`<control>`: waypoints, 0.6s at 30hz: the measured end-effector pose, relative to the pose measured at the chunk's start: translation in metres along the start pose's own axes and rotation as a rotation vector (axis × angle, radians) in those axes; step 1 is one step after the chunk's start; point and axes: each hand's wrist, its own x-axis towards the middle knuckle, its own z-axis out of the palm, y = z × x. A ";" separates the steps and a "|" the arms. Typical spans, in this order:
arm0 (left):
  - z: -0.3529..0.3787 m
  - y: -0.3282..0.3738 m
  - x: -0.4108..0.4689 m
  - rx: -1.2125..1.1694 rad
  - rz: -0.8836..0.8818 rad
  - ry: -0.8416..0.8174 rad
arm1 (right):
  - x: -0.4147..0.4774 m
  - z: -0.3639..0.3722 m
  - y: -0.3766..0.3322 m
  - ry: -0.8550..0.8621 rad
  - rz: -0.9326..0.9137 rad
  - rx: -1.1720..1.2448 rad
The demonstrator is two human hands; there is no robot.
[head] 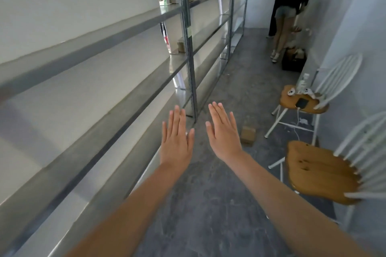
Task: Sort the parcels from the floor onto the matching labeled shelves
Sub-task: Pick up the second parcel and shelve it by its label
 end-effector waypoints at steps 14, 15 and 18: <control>0.107 0.128 0.097 -0.129 0.160 -0.095 | 0.032 -0.054 0.155 0.069 0.204 -0.092; 0.114 0.133 0.102 -0.135 0.175 -0.105 | 0.035 -0.056 0.163 0.070 0.221 -0.099; 0.134 0.143 0.117 -0.163 0.209 -0.135 | 0.042 -0.056 0.182 0.074 0.258 -0.112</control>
